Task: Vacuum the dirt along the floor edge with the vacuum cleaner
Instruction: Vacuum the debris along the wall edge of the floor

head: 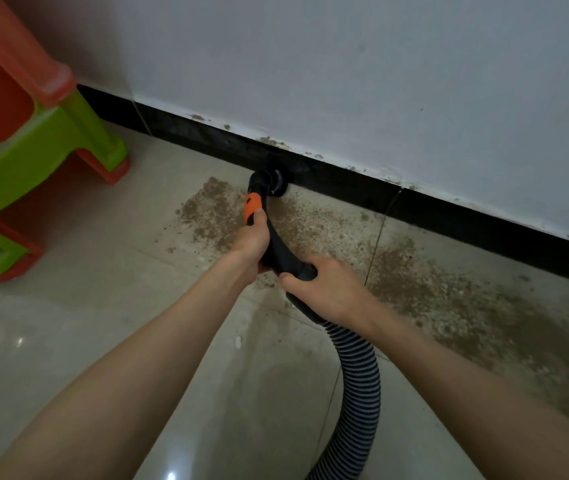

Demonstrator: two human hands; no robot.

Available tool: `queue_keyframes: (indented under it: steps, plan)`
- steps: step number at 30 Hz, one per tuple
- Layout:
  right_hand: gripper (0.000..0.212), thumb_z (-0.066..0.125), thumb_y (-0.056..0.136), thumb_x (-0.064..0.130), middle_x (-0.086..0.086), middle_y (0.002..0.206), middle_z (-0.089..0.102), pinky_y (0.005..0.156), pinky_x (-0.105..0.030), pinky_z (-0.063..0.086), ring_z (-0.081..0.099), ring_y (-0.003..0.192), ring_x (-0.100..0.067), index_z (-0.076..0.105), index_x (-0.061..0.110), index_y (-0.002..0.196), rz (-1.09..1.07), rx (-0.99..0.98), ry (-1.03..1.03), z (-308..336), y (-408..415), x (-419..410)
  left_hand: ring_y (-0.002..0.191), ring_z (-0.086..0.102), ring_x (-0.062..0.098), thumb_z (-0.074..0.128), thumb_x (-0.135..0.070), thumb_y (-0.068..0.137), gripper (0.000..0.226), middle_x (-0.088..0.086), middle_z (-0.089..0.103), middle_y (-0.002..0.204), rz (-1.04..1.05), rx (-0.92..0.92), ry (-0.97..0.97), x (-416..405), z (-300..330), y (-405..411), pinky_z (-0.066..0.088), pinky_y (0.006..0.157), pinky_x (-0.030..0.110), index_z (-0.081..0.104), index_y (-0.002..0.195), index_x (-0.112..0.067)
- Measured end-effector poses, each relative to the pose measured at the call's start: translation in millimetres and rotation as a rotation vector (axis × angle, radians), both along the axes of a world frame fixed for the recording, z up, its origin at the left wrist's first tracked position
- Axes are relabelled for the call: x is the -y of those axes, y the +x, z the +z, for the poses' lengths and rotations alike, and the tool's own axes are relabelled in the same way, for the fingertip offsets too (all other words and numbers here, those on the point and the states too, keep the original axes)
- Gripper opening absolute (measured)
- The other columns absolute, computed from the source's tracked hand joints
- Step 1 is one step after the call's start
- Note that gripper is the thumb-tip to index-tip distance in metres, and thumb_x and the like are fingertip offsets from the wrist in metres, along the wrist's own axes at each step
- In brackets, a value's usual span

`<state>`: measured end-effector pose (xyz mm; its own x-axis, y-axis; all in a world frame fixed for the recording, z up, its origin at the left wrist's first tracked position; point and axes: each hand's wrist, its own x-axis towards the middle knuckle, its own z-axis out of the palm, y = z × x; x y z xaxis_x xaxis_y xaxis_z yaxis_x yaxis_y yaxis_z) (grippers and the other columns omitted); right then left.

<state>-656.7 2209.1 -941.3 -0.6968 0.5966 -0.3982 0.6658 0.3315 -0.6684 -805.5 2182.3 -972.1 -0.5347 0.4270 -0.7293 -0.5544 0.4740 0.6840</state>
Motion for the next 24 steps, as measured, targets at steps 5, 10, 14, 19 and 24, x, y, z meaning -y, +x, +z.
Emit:
queue_keyframes:
  steps: [5,10,14,19,24]
  plan:
    - [0.031,0.057,0.081,0.056,0.002,0.077,0.066,0.067,-0.039,0.057,0.065,0.069,-0.016,0.060,0.027,0.092,-0.081,0.011,-0.040,3.6,11.7,11.5,0.106,0.058,0.033,0.033,-0.050,0.099,0.058,0.016,0.058,0.118,-0.066,-0.037,-0.046,-2.0,3.0,11.5,0.051,0.093,0.047,0.042,0.133,-0.004]
    - [0.028,0.054,0.081,0.057,0.003,0.072,0.060,0.056,-0.031,0.044,0.059,0.065,-0.016,0.051,0.030,0.080,-0.174,0.038,-0.025,1.5,27.9,25.9,0.109,0.056,0.032,0.030,-0.052,0.100,0.061,0.015,0.056,0.122,-0.186,-0.037,-0.056,-2.1,3.1,26.6,0.050,0.093,0.047,0.038,0.138,-0.005]
    - [0.028,0.055,0.082,0.056,0.003,0.072,0.062,0.056,-0.030,0.045,0.061,0.066,-0.017,0.052,0.028,0.080,-0.251,0.032,-0.003,1.6,25.8,39.4,0.104,0.057,0.031,0.033,-0.052,0.099,0.059,0.012,0.057,0.112,-0.226,0.006,-0.023,3.0,3.9,24.8,0.052,0.085,0.043,0.040,0.135,-0.005]
    - [0.024,0.053,0.084,0.055,0.003,0.070,0.062,0.053,-0.029,0.043,0.061,0.064,-0.017,0.051,0.031,0.083,-0.265,-0.024,-0.014,-11.3,11.5,58.0,0.088,0.060,0.026,0.036,-0.054,0.097,0.060,0.009,0.059,0.097,-0.248,-0.051,0.022,15.2,-9.4,8.6,0.052,0.072,0.037,0.047,0.129,-0.004]
    - [0.029,0.055,0.084,0.054,0.004,0.073,0.062,0.055,-0.030,0.043,0.062,0.068,-0.018,0.058,0.027,0.095,-0.220,-0.123,-0.066,-8.9,-21.9,67.6,0.092,0.061,0.029,0.036,-0.055,0.097,0.060,0.010,0.059,0.100,-0.137,-0.206,-0.023,29.9,1.8,-24.2,0.051,0.072,0.037,0.050,0.125,-0.003]
